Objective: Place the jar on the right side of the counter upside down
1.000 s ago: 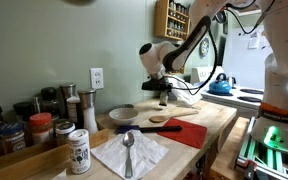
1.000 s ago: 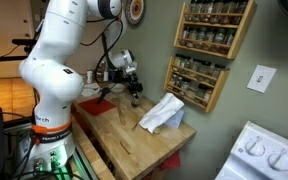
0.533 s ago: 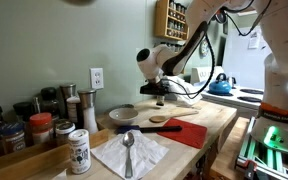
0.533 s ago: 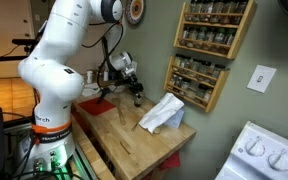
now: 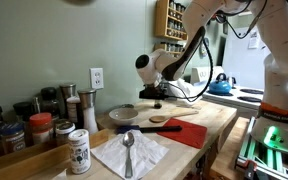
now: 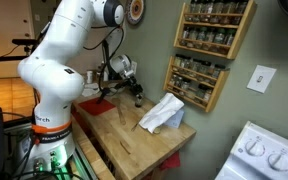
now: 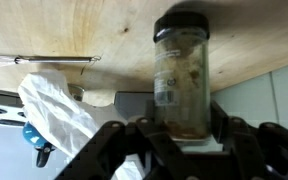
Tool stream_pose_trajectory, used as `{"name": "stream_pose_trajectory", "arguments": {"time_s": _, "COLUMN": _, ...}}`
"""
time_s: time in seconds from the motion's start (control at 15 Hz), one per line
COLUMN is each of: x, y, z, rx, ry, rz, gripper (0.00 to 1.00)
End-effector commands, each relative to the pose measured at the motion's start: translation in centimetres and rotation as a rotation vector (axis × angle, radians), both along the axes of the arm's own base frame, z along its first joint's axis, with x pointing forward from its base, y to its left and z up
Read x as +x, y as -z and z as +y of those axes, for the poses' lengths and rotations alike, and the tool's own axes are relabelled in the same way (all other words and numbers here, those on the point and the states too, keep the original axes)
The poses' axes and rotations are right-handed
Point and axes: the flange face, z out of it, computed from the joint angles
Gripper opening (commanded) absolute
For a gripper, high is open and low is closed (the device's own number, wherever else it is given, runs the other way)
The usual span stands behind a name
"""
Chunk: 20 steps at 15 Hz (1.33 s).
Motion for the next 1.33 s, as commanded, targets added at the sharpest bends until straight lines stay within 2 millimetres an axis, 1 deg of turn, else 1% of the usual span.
{"name": "stream_pose_trajectory", "arguments": {"time_s": 0.0, "x": 0.1, "y": 0.8, "z": 0.8, "rx": -0.049, "ry": -0.021, "rz": -0.043, "gripper": 0.28}}
{"name": "stream_pose_trajectory", "arguments": {"time_s": 0.27, "x": -0.2, "y": 1.3, "z": 1.2, "rx": -0.063, "ry": -0.048, "rz": -0.039, "gripper": 0.28}}
{"name": "stream_pose_trajectory", "arguments": {"time_s": 0.33, "x": -0.3, "y": 1.2, "z": 1.3, "rx": -0.062, "ry": -0.054, "rz": -0.035, "gripper": 0.55}}
{"name": "stream_pose_trajectory", "arguments": {"time_s": 0.4, "x": -0.3, "y": 0.9, "z": 1.4, "rx": -0.058, "ry": -0.056, "rz": -0.034, "gripper": 0.79}}
{"name": "stream_pose_trajectory", "arguments": {"time_s": 0.53, "x": -0.5, "y": 0.6, "z": 1.4, "rx": -0.053, "ry": -0.064, "rz": -0.032, "gripper": 0.82}}
{"name": "stream_pose_trajectory", "arguments": {"time_s": 0.6, "x": -0.5, "y": 0.3, "z": 1.4, "rx": -0.052, "ry": -0.065, "rz": -0.034, "gripper": 0.88}}
{"name": "stream_pose_trajectory", "arguments": {"time_s": 0.67, "x": -0.5, "y": -0.1, "z": 1.4, "rx": -0.050, "ry": -0.067, "rz": -0.038, "gripper": 0.97}}
{"name": "stream_pose_trajectory", "arguments": {"time_s": 0.73, "x": -0.6, "y": -0.4, "z": 1.3, "rx": -0.049, "ry": -0.068, "rz": -0.040, "gripper": 1.00}}
{"name": "stream_pose_trajectory", "arguments": {"time_s": 0.93, "x": -0.7, "y": -2.1, "z": 0.7, "rx": -0.023, "ry": -0.082, "rz": -0.043, "gripper": 1.00}}
{"name": "stream_pose_trajectory", "arguments": {"time_s": 1.07, "x": -0.7, "y": -3.6, "z": 0.2, "rx": -0.006, "ry": -0.101, "rz": -0.039, "gripper": 1.00}}
{"name": "stream_pose_trajectory", "arguments": {"time_s": 1.27, "x": -1.0, "y": -6.4, "z": -0.9, "rx": 0.052, "ry": -0.190, "rz": -0.025, "gripper": 1.00}}
